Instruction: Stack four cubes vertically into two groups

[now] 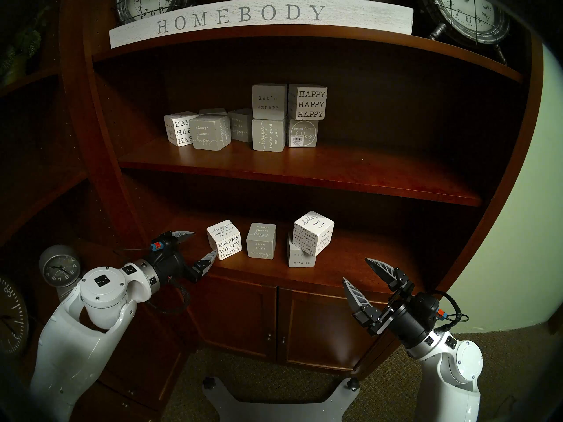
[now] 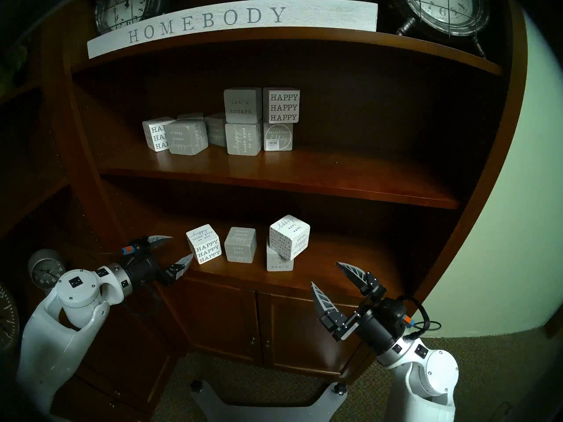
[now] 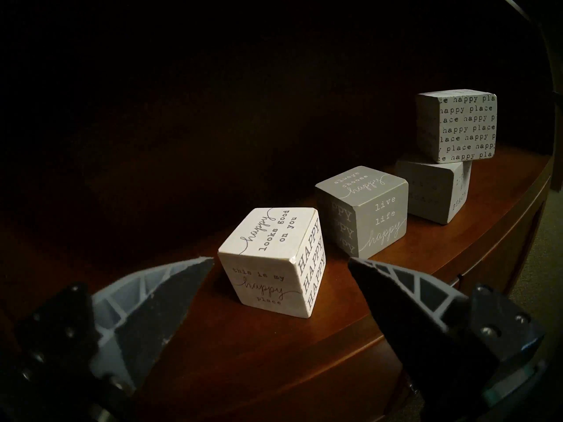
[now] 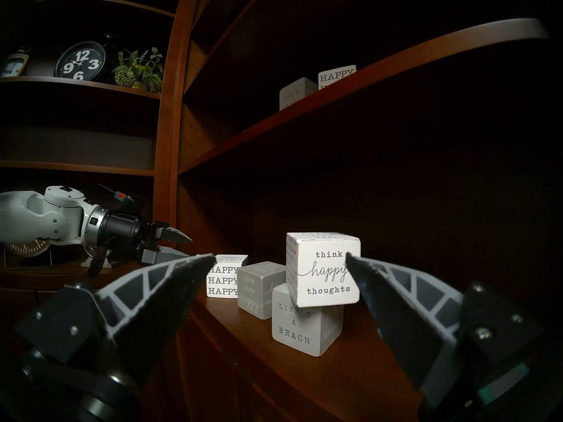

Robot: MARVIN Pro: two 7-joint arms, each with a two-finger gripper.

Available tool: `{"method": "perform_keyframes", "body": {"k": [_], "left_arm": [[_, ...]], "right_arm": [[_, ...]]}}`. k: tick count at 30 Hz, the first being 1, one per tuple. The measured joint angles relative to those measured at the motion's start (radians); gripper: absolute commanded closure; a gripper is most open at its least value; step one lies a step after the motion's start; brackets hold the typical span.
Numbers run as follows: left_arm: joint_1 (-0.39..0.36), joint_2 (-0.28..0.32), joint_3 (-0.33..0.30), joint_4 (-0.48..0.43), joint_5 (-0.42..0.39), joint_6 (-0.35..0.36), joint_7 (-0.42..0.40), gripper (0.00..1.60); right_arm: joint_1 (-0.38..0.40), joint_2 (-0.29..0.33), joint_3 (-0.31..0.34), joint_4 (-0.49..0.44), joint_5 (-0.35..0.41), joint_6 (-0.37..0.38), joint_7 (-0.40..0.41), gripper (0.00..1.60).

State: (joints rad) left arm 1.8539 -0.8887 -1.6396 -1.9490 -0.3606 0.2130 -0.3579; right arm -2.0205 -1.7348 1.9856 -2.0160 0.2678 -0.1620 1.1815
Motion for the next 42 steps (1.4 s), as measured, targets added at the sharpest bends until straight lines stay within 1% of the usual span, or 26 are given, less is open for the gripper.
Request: {"method": "perform_keyframes", "body": {"k": [6, 12, 27, 35, 42], "left_arm": [[-0.059, 0.027, -0.006, 0.053, -0.029, -0.011, -0.084, 0.00], [-0.100, 0.047, -0.017, 0.087, -0.059, -0.022, -0.156, 0.00], [-0.144, 0.028, 0.021, 0.113, -0.069, -0.046, -0.191, 0.00], [-0.173, 0.022, 0.026, 0.170, -0.071, -0.068, -0.216, 0.00], [-0.198, 0.027, 0.022, 0.221, -0.092, -0.098, -0.277, 0.00]], "right_arm": [[0.001, -0.001, 0.001, 0.000, 0.000, 0.000, -0.001, 0.00], [0.001, -0.002, 0.001, 0.000, 0.000, 0.000, -0.001, 0.00], [0.001, -0.003, 0.001, 0.000, 0.000, 0.000, -0.002, 0.00], [0.002, -0.003, 0.002, 0.000, 0.000, 0.000, -0.002, 0.00], [0.002, -0.003, 0.002, 0.000, 0.000, 0.000, -0.002, 0.00]]}}
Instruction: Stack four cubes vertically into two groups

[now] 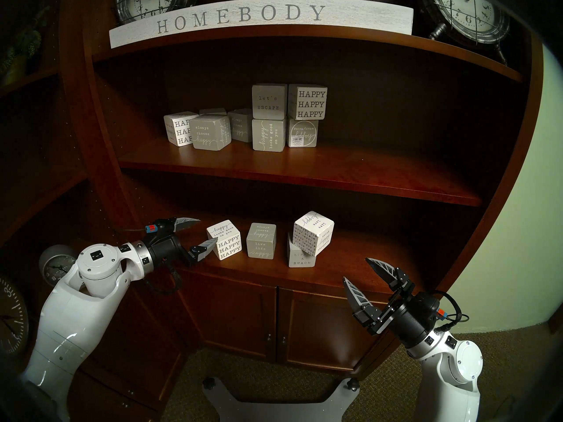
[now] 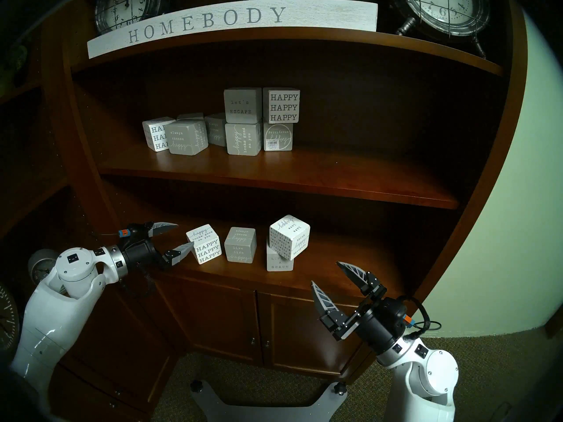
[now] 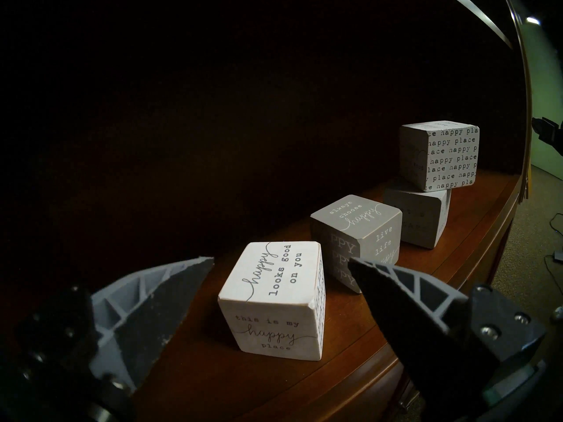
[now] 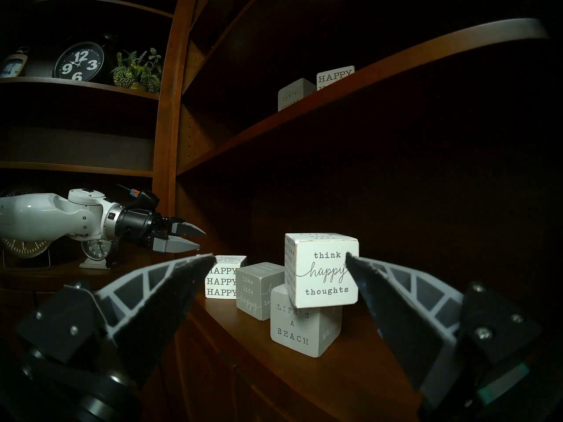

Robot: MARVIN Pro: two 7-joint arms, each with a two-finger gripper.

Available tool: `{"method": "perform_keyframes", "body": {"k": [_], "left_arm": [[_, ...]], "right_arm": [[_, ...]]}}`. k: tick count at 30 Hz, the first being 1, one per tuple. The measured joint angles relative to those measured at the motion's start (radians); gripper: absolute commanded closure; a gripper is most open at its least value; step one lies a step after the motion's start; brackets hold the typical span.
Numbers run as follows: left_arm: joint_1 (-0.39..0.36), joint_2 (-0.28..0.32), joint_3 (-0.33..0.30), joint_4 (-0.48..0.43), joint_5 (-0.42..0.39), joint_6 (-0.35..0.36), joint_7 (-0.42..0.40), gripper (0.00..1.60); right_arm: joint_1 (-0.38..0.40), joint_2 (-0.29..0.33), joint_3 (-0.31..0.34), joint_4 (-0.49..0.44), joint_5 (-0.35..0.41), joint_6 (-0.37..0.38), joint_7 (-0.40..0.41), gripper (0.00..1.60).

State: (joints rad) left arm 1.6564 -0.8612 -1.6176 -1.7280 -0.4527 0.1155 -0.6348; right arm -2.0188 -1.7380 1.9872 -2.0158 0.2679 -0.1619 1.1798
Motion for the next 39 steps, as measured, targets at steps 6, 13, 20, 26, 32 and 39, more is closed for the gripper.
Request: {"method": "perform_keyframes", "body": {"k": [6, 13, 20, 26, 32, 39], "left_arm": [[-0.031, 0.006, 0.007, 0.051, -0.014, -0.021, -0.057, 0.00], [-0.067, 0.004, 0.044, 0.103, -0.016, -0.036, -0.088, 0.00], [-0.110, -0.007, 0.079, 0.150, -0.014, -0.048, -0.105, 0.00], [-0.149, -0.017, 0.102, 0.194, -0.013, -0.059, -0.120, 0.00], [-0.189, -0.027, 0.125, 0.236, -0.014, -0.068, -0.138, 0.00], [-0.231, -0.038, 0.146, 0.286, -0.014, -0.079, -0.155, 0.00]], "right_arm": [[0.000, 0.000, 0.000, 0.000, 0.000, 0.000, 0.000, 0.00], [0.000, 0.000, 0.000, 0.000, 0.000, 0.000, 0.000, 0.00], [0.000, -0.001, 0.000, 0.000, 0.000, 0.000, 0.000, 0.00], [0.000, -0.001, 0.000, 0.000, 0.000, 0.000, 0.000, 0.00], [0.001, -0.001, 0.000, 0.000, 0.000, 0.000, 0.000, 0.00], [0.001, -0.001, 0.001, 0.000, 0.000, 0.000, 0.000, 0.00]]}}
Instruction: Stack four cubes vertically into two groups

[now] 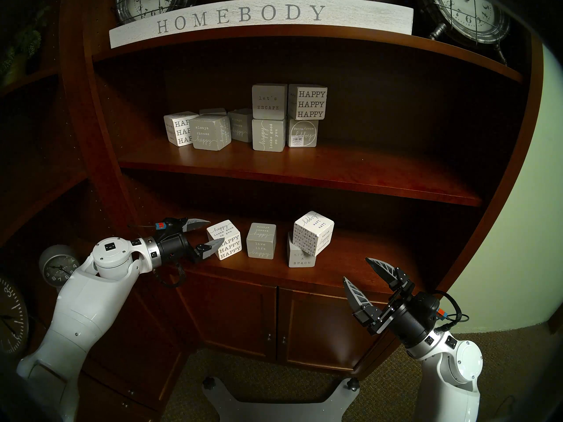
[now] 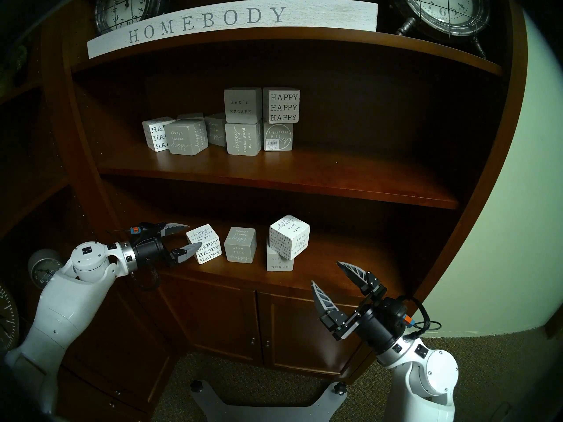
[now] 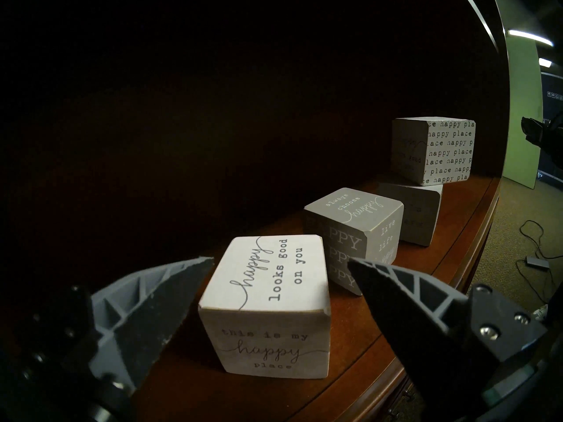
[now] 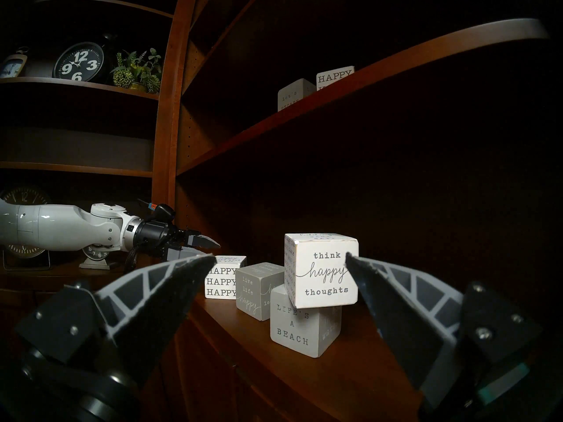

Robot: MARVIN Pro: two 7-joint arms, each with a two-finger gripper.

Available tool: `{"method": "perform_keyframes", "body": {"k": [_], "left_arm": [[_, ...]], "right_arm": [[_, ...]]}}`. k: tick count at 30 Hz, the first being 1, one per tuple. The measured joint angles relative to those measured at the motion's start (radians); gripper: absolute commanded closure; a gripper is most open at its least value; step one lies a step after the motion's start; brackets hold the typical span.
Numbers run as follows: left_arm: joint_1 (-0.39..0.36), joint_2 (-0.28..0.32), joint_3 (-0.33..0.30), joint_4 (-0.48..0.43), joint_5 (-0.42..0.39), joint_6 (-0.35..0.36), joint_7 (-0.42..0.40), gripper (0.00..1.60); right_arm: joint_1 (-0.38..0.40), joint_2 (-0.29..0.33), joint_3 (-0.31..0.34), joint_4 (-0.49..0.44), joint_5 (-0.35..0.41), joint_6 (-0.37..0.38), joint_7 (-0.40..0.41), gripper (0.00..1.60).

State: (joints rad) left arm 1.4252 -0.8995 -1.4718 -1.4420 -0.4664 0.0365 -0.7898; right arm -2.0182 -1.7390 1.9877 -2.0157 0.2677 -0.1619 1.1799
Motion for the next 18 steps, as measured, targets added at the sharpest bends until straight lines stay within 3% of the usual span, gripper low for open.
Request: {"method": "perform_keyframes", "body": {"k": [18], "left_arm": [[-0.074, -0.019, 0.023, 0.093, -0.003, -0.018, -0.063, 0.00]], "right_arm": [[0.000, 0.000, 0.000, 0.000, 0.000, 0.000, 0.000, 0.00]]}}
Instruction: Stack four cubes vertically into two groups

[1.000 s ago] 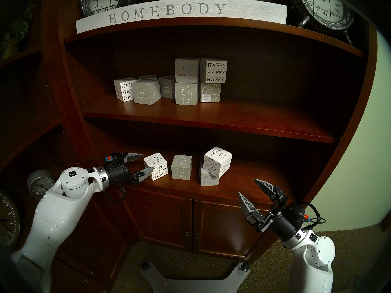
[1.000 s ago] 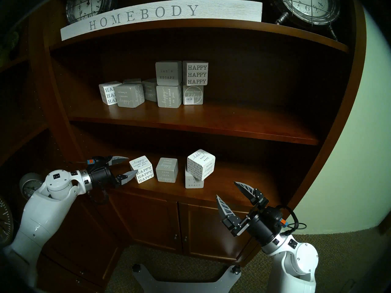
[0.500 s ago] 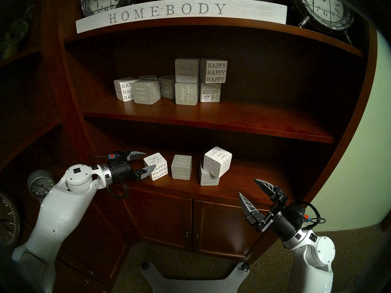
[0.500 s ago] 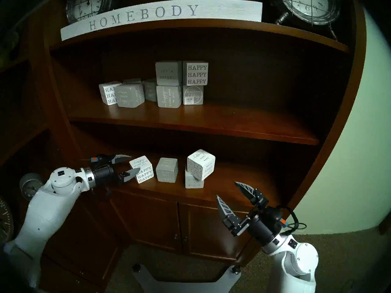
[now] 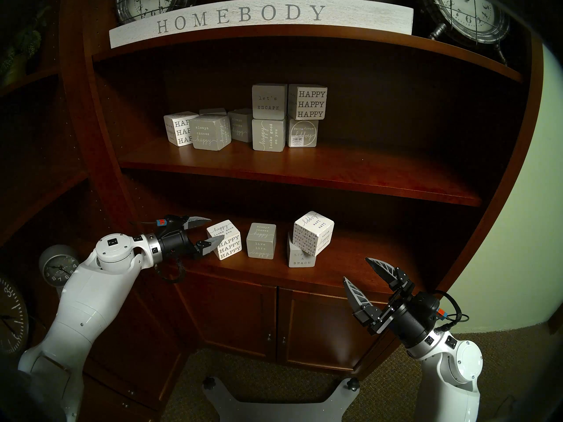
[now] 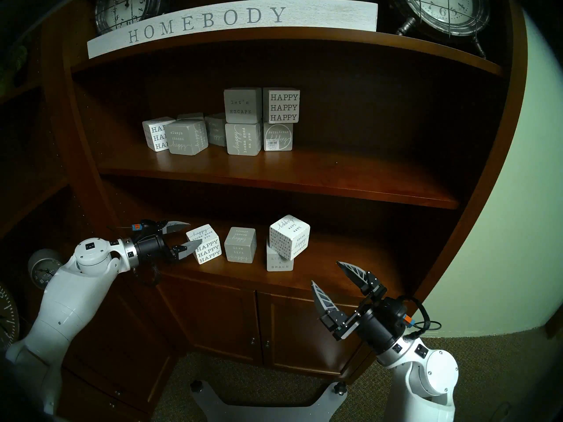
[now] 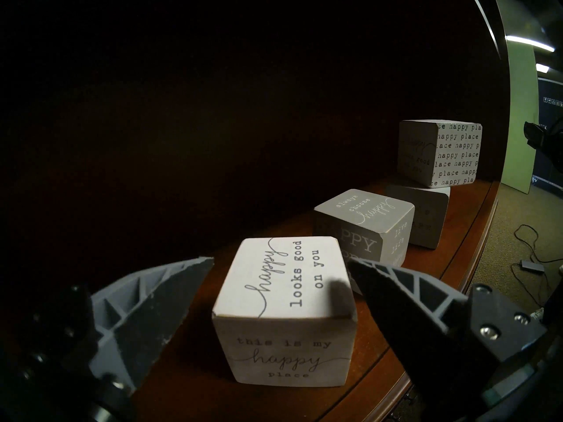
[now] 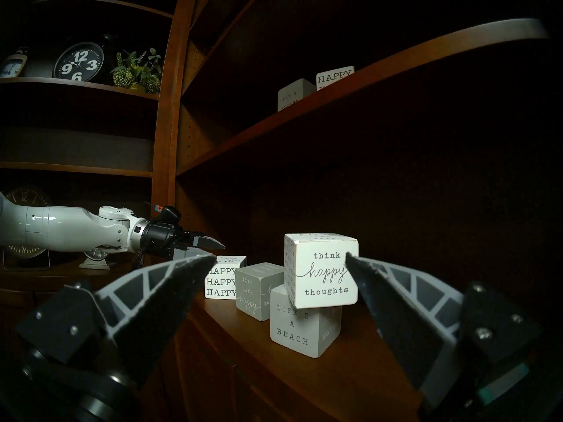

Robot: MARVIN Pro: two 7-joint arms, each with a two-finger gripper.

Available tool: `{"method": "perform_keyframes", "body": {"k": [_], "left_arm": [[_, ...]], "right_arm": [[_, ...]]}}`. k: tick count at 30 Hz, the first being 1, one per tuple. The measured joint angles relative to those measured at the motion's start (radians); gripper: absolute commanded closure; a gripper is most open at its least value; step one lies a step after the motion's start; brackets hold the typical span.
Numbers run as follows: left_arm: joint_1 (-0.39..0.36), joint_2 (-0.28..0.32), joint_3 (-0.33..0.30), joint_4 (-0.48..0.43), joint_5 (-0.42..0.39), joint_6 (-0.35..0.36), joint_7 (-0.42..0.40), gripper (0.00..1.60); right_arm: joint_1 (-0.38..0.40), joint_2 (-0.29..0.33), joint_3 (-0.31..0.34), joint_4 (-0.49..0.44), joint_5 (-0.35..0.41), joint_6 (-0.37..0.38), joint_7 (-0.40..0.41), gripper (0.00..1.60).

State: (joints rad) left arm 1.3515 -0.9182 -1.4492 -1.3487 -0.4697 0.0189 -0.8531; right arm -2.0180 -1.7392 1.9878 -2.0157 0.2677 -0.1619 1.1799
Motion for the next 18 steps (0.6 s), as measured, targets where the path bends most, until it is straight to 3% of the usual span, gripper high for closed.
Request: {"method": "perform_keyframes", "body": {"k": [18], "left_arm": [[-0.011, -0.004, -0.002, 0.005, -0.006, 0.007, -0.045, 0.00]], "right_arm": [[0.000, 0.000, 0.000, 0.000, 0.000, 0.000, 0.000, 0.00]]}}
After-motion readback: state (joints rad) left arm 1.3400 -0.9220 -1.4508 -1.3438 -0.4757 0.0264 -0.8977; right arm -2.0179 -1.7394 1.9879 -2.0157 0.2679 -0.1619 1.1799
